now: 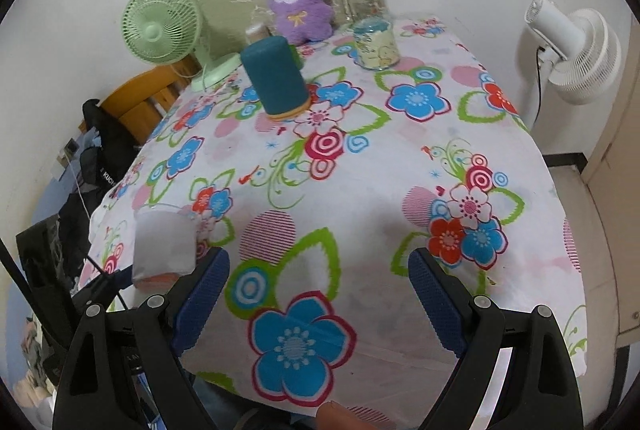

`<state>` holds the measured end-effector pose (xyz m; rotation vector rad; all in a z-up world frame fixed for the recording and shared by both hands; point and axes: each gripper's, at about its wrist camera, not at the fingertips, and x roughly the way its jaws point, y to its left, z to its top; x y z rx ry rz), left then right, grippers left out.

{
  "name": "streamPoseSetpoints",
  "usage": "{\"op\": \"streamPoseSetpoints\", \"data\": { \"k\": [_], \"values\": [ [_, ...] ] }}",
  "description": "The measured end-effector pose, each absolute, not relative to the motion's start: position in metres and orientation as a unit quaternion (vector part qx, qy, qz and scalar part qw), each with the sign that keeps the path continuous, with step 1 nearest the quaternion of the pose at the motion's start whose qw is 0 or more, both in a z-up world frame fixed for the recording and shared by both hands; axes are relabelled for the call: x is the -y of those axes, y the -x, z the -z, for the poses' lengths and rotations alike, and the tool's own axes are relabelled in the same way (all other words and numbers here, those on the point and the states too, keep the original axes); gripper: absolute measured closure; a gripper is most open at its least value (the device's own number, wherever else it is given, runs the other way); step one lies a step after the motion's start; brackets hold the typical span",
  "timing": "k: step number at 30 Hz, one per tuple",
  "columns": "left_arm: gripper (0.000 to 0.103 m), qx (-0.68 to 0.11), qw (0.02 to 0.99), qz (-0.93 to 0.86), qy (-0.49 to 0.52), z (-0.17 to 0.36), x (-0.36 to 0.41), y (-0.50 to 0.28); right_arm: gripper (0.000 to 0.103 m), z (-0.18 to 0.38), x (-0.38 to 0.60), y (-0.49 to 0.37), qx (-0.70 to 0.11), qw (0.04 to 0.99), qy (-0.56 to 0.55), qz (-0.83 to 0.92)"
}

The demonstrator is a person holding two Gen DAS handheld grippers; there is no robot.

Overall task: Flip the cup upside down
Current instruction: 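Lift the white cup with the left gripper and rotate it upright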

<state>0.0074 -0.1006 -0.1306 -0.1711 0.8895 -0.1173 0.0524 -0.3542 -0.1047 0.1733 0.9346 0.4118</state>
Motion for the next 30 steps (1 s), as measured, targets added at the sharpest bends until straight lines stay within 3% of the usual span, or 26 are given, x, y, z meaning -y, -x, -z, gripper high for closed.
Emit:
{"op": "streamPoseSetpoints", "data": {
  "k": [3, 7, 18, 30],
  "values": [
    [0.015, -0.430, 0.898, 0.050, 0.086, 0.132, 0.100, -0.006, 0.011, 0.108, 0.357, -0.055, -0.450, 0.867, -0.088, -0.195],
    [0.033, -0.434, 0.895, 0.052, 0.087, 0.135, 0.099, -0.007, 0.011, 0.110, 0.358, -0.058, -0.454, 0.864, -0.097, -0.195],
    [0.036, -0.440, 0.889, 0.075, 0.104, 0.120, 0.088, -0.007, 0.011, 0.111, 0.353, -0.057, -0.455, 0.863, -0.093, -0.200],
    [0.036, -0.469, 0.877, 0.097, 0.033, 0.064, 0.063, -0.022, 0.011, 0.109, 0.332, -0.049, -0.452, 0.858, -0.075, -0.230]
  ]
}}
